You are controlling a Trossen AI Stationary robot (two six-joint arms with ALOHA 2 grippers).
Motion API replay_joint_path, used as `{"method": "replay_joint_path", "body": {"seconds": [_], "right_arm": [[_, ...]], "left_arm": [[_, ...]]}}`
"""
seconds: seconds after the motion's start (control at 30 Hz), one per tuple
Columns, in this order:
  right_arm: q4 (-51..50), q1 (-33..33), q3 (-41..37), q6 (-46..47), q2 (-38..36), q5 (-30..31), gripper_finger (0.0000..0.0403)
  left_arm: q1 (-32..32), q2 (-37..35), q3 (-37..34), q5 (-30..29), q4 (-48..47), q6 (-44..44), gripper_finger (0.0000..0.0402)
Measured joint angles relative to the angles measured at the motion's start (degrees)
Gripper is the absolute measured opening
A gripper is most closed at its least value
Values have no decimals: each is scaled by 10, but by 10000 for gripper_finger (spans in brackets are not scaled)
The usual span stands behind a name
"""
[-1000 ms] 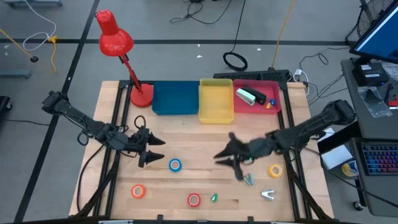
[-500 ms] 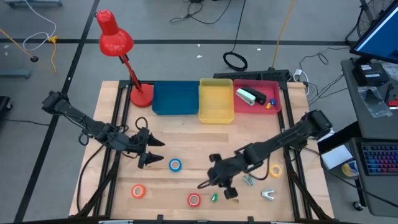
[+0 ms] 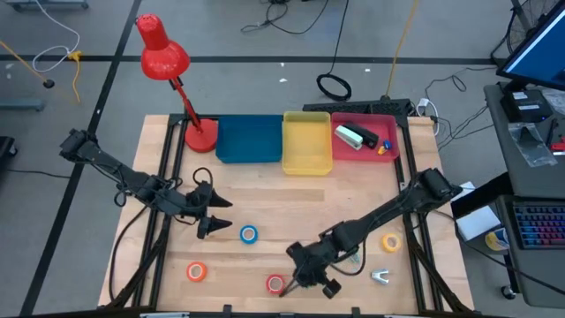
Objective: Pick and place Stapler, Stapler remover, tape
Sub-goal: Put the green stapler into the pink bin
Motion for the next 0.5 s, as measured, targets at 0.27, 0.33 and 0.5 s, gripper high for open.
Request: {"method": "replay_joint_path", "body": {"seconds": [0.27,0.33,0.5], "right_arm": [[-3,12,0,-38,29,33,53],[-1,12,0,-39,29,49,70],[-1,10,0,-39,29,47,120]], "left_arm": [[0,0,0,0,0,-1,379],[0,0,0,0,0,-1,379],[0,0,0,0,0,0,379]]}}
